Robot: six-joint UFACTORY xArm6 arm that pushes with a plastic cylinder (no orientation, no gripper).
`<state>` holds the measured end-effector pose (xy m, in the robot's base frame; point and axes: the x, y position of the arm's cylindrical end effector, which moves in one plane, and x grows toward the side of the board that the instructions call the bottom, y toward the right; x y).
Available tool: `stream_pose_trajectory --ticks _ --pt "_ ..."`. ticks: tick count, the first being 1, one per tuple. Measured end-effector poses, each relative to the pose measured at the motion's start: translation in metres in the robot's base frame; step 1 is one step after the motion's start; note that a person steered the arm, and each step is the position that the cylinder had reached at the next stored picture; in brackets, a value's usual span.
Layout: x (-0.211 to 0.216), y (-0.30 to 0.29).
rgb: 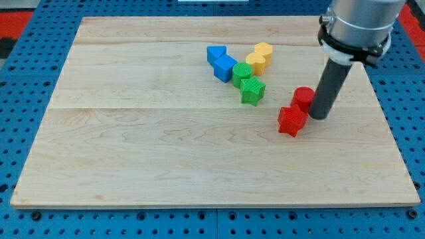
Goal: Push the red circle towards the top right of the board
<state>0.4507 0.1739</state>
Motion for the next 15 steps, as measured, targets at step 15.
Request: stream_pose_trajectory --ticks 15 --pt "-0.061 -0.030"
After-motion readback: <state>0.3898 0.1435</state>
